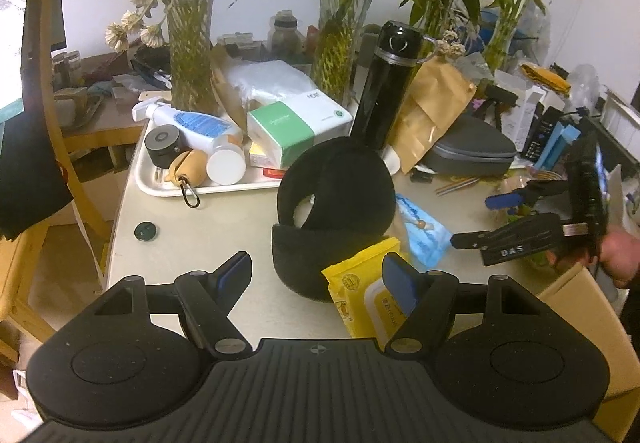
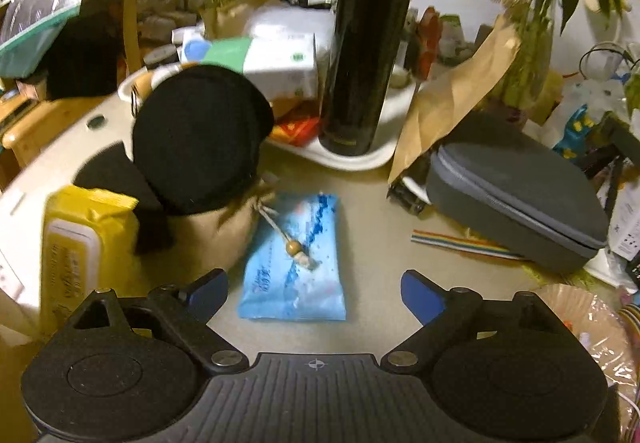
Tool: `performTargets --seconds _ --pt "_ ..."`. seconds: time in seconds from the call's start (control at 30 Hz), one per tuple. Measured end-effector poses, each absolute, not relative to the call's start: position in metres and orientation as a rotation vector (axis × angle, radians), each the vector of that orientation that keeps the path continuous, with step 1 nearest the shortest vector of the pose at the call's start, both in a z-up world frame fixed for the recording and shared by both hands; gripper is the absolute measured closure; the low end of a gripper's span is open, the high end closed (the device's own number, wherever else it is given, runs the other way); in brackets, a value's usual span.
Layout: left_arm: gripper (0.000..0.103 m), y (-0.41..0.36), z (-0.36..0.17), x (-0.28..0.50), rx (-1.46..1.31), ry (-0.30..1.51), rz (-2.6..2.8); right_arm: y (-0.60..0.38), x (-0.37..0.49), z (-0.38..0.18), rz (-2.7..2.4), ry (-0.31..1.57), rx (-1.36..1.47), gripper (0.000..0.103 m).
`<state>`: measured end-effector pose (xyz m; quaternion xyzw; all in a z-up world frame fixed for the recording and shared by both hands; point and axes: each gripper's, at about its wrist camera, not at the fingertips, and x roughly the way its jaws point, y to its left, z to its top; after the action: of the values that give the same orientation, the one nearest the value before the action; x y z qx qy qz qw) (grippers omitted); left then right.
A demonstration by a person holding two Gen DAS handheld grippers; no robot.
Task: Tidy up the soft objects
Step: 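Close the right gripper on the blue wet-wipes packet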
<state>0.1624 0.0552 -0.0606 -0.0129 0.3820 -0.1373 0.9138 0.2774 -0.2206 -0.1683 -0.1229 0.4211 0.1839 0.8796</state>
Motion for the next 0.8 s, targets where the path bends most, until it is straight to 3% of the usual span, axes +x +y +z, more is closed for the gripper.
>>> performTargets --seconds 0.6,0.67,0.8 --pt "0.031 0.052 -0.064 0.169 -0.033 0.825 -0.292 -0.194 0.326 -0.221 0.366 1.013 -0.309 0.010" --pt "0.031 0.051 -0.064 0.169 -0.031 0.827 -0.293 -0.193 0.328 -0.225 0.365 1.021 -0.308 0.012" --pt "0.031 0.051 -0.065 0.169 -0.029 0.830 -0.291 -0.199 0.330 -0.226 0.404 1.028 -0.224 0.029"
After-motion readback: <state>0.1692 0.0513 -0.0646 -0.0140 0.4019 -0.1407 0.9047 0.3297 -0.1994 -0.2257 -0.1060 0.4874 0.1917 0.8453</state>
